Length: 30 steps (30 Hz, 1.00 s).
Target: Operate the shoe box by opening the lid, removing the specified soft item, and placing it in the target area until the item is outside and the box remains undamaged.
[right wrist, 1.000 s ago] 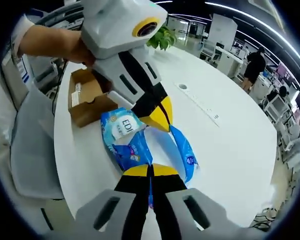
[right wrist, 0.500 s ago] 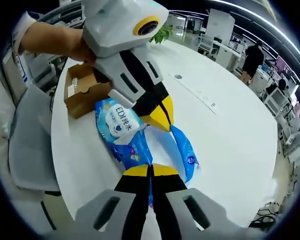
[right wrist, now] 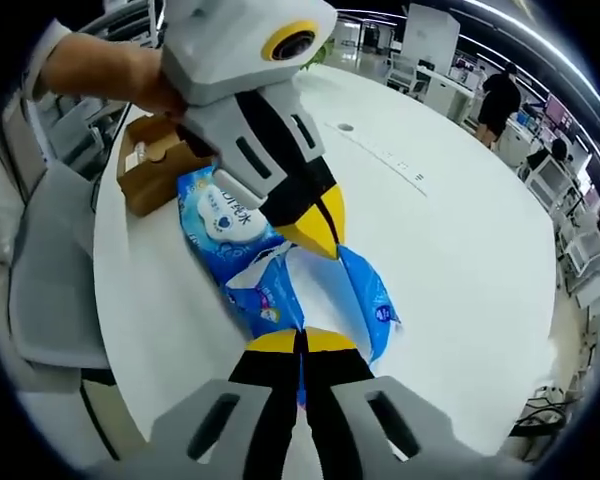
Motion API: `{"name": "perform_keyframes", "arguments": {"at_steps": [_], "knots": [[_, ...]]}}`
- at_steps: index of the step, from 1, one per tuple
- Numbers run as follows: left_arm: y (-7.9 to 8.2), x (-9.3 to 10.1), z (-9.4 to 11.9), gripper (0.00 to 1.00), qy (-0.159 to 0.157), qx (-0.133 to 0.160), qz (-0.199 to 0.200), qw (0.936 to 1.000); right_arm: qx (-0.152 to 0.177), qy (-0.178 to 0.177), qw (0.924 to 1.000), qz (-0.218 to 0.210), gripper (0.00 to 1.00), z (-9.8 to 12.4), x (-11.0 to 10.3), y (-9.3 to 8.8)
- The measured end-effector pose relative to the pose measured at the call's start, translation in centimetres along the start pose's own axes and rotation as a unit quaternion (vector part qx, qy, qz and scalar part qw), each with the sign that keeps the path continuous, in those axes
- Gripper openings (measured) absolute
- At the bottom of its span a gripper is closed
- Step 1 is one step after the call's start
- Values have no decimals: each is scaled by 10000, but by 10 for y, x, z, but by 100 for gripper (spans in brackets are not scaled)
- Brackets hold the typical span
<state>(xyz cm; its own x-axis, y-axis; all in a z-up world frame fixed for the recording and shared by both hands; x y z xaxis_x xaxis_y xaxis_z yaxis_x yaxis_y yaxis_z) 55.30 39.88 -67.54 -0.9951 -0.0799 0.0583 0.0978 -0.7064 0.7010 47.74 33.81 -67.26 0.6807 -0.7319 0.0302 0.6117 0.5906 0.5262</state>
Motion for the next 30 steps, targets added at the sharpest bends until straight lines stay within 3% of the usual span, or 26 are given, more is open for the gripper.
{"name": "perform_keyframes", "arguments": {"at_steps": [19, 30], "knots": [[-22, 5, -18, 0, -187, -273, -95, 9994, -207, 97, 9997, -15, 0, -24, -8, -16], [-23, 6, -20, 0, -191, -355, -193, 9990, -211, 34, 9998, 35, 0, -25, -11, -18]]}}
Point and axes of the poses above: the point that each gripper's makers call its tool centre point, and the gripper's own axes: z roughly backward along the fingers, x roughly to its right, y roughly out of its top, the point moved 5 cm from there along z, roughly backward along the fingers, and after that the axes turned 3 degrees about -x, right-handed, at the moved point
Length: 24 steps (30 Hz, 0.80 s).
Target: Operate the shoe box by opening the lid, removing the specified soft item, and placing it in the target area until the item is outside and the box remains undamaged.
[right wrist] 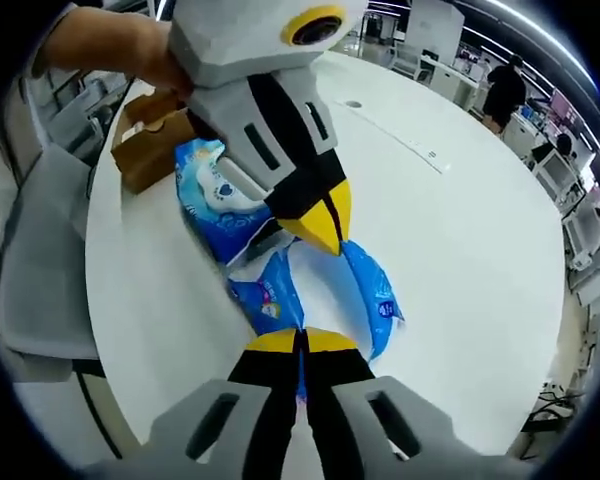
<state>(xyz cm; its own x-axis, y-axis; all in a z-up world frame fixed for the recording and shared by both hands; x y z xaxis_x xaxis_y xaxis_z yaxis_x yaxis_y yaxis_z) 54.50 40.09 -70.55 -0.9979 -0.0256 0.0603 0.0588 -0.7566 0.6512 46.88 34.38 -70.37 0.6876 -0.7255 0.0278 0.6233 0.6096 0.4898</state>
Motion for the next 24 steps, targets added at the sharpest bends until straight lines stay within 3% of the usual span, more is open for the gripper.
{"name": "perform_keyframes", "arguments": {"at_steps": [6, 15, 24], "knots": [[-1, 4, 5, 0, 17, -62, -38, 10000, 8, -67, 9999, 87, 0, 4, 0, 1], [7, 2, 21, 9, 148, 50, -144, 9998, 115, -162, 9997, 124, 2, 24, -6, 9], [5, 7, 52, 12, 226, 53, -258, 9994, 172, -233, 9994, 192, 4, 39, -17, 21]]}}
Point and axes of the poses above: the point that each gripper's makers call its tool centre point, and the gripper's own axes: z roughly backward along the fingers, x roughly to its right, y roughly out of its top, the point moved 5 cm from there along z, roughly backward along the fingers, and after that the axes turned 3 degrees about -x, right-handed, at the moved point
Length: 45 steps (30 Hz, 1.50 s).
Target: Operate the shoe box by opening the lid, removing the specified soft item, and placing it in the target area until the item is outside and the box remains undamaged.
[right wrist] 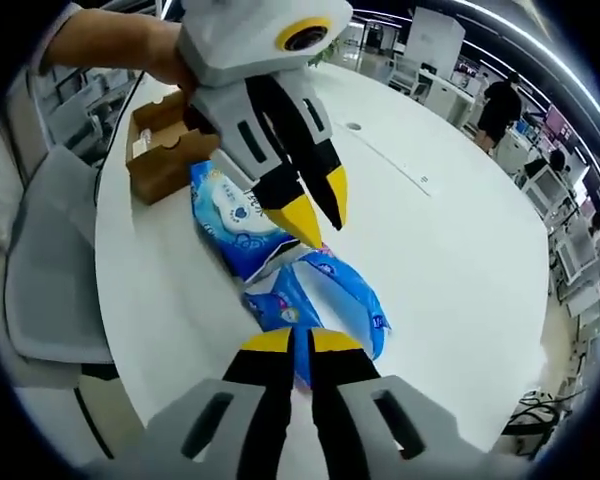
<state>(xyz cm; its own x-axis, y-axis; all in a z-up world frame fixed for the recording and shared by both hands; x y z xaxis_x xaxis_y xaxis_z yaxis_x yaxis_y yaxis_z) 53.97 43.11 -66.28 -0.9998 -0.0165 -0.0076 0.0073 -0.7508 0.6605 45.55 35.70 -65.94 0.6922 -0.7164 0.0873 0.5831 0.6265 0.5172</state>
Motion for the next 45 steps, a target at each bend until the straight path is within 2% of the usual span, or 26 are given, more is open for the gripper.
{"name": "perform_keyframes", "arguments": {"at_steps": [10, 14, 21, 29, 33, 37, 39, 45], "knots": [[-9, 10, 41, 15, 104, 68, 36, 9999, 126, -102, 9998, 136, 8, 18, -14, 24], [-19, 14, 61, 16, 167, 97, 78, 9998, 165, -74, 9996, 196, 9, 22, -22, 34], [-40, 14, 93, 17, 405, 195, 427, 9981, 218, 5, 9991, 370, 14, 26, -39, 50], [-62, 17, 125, 21, 649, 231, 617, 9957, 332, 188, 9978, 546, 17, 26, -55, 71], [-72, 19, 146, 27, 786, 290, 790, 9933, 409, 334, 9966, 631, 20, 25, -66, 82], [-80, 24, 168, 28, 912, 427, 999, 9899, 426, 513, 9945, 802, 22, 22, -76, 93], [-86, 26, 177, 32, 965, 476, 1092, 9882, 408, 552, 9936, 896, 23, 22, -79, 97], [-106, 31, 200, 39, 1148, 474, 1187, 9851, 480, 652, 9915, 1019, 26, 22, -89, 113]]}}
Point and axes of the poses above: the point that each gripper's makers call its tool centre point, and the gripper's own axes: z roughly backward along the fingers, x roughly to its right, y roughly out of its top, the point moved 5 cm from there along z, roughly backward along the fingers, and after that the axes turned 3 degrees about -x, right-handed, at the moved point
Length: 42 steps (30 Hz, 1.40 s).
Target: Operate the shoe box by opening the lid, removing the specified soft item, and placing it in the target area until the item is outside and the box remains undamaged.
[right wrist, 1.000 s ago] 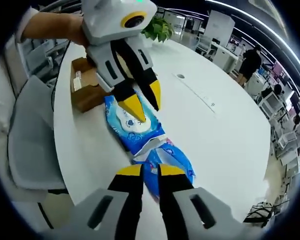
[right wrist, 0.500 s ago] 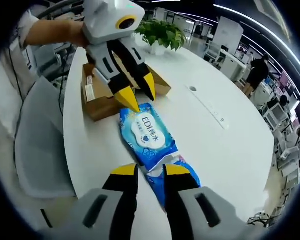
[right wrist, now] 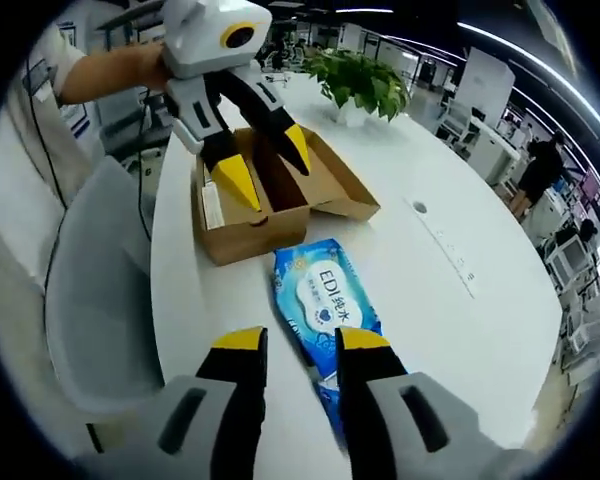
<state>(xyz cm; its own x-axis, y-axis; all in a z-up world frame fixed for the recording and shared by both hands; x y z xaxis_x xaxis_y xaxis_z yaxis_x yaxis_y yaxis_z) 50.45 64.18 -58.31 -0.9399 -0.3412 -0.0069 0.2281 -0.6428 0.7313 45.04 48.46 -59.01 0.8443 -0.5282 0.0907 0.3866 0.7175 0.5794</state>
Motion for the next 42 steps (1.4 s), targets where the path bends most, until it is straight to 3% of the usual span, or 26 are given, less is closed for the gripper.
{"name": "perform_keyframes", "arguments": {"at_steps": [8, 25, 32, 42], "knots": [[-21, -13, 36, 48, 358, 252, 390, 9983, 147, 266, 9994, 191, 32, -7, -13, 24], [-94, -42, 101, 52, 1135, 232, 1065, 9875, 125, 668, 9967, 438, 35, -33, -36, 44], [-127, -54, 122, 52, 1396, 181, 1469, 9791, 132, 832, 9947, 582, 36, -50, -42, 56], [-160, -66, 147, 53, 1763, 115, 1816, 9674, 77, 1057, 9907, 857, 37, -74, -50, 72]]}}
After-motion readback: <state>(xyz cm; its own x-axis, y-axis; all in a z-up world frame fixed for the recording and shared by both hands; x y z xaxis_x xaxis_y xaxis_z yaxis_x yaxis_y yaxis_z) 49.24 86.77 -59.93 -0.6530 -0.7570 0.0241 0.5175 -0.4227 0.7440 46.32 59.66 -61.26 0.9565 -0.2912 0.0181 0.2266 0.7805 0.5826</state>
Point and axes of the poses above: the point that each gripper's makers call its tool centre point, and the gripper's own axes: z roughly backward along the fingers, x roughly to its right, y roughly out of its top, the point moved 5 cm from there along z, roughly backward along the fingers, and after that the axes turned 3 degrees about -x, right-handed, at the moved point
